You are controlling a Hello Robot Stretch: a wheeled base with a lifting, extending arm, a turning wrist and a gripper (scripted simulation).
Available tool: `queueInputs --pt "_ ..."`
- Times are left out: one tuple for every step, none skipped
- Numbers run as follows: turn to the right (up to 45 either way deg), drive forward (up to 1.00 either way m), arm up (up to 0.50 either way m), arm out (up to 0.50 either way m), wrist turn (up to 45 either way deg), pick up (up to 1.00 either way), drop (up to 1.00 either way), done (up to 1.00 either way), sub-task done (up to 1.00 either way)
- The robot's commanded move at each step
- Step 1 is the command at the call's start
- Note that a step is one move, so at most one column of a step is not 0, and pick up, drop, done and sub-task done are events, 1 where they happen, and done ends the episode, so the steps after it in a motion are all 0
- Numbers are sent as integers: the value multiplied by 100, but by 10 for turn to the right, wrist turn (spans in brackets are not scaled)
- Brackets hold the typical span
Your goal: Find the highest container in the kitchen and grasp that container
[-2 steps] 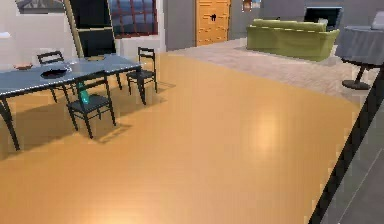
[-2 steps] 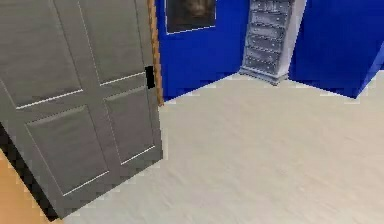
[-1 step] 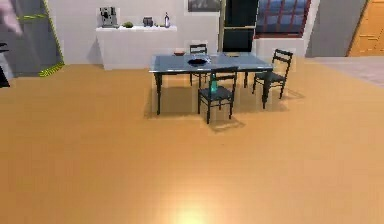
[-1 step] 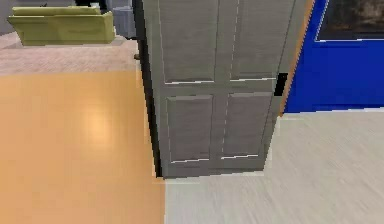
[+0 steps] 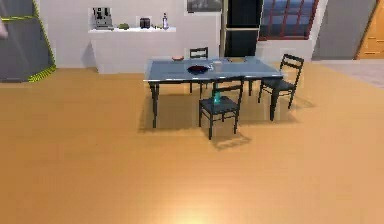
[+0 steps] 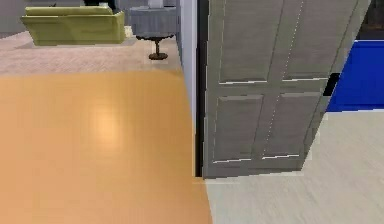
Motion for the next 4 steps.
queueInputs --pt "-450 0 0 0 0 0 0 0 0" --pt "-60 0 0 0 0 0 0 0 0" --pt "0 45 0 0 0 0 0 0 0" --pt "-180 0 0 0 0 0 0 0 0"
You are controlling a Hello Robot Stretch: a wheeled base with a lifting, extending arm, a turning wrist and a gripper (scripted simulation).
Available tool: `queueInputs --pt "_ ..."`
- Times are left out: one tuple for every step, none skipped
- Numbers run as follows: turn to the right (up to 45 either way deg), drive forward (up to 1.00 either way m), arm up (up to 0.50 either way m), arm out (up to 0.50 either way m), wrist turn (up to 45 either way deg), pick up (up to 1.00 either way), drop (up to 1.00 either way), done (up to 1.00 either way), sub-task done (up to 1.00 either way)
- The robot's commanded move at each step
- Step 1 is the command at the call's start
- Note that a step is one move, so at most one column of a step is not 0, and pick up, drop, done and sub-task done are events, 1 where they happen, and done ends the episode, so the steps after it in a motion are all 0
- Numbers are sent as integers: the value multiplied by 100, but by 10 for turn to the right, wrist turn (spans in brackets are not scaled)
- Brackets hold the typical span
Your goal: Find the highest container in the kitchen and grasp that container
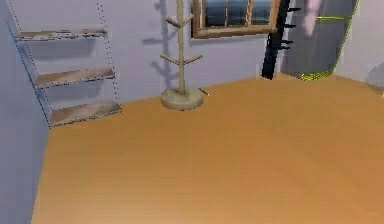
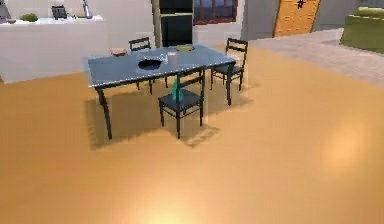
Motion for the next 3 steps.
queueInputs --pt "0 100 0 0 0 0 0 0 0" --pt "0 100 0 0 0 0 0 0 0" --pt "0 10 0 0 0 0 0 0 0"
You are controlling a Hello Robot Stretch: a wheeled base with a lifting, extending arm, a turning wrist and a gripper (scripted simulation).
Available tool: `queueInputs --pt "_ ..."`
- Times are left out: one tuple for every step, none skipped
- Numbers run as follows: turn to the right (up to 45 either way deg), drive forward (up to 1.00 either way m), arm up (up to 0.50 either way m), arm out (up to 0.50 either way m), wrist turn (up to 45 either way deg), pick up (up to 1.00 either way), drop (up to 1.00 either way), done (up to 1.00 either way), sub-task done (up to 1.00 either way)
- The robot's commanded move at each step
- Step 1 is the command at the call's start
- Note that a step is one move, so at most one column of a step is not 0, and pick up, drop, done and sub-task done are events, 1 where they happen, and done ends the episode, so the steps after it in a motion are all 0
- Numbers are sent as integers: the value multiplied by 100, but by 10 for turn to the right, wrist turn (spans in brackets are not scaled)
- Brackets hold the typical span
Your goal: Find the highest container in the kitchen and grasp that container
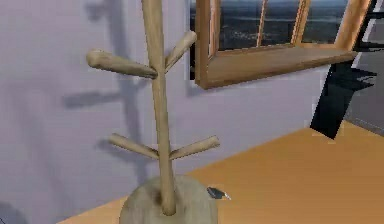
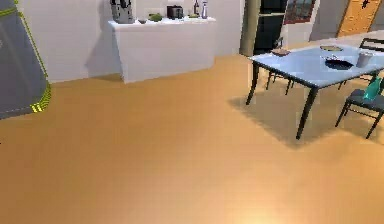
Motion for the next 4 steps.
queueInputs --pt "450 0 0 0 0 0 0 0 0" --pt "450 0 0 0 0 0 0 0 0" --pt "210 0 0 0 0 0 0 0 0" --pt "0 100 0 0 0 0 0 0 0"
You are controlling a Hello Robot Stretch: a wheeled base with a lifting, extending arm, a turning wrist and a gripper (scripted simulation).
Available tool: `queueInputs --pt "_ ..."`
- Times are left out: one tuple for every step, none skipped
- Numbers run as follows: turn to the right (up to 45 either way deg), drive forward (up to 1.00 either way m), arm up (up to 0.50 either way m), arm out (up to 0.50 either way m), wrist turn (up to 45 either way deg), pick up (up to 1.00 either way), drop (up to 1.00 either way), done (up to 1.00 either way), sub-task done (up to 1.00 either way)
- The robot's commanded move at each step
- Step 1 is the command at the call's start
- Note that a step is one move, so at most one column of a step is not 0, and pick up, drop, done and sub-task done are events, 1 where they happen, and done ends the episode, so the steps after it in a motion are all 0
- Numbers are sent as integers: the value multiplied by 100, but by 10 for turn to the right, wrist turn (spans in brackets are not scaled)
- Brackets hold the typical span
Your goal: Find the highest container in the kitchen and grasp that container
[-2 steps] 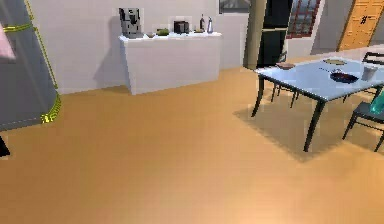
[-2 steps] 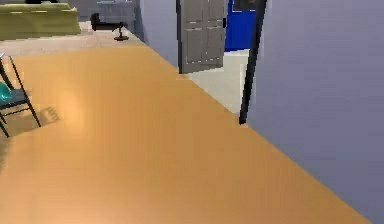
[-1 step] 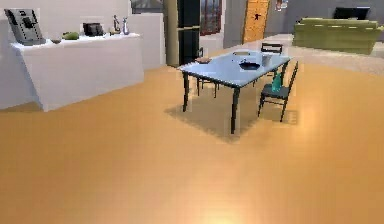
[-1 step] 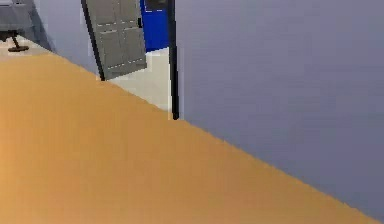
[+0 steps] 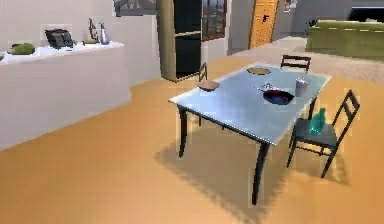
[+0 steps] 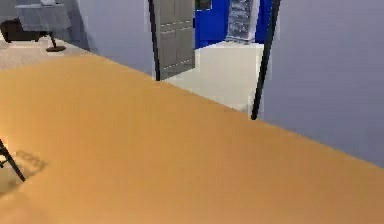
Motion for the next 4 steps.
queueInputs --pt "0 80 0 0 0 0 0 0 0" --pt "-450 0 0 0 0 0 0 0 0" --pt "-30 0 0 0 0 0 0 0 0" --pt "0 100 0 0 0 0 0 0 0"
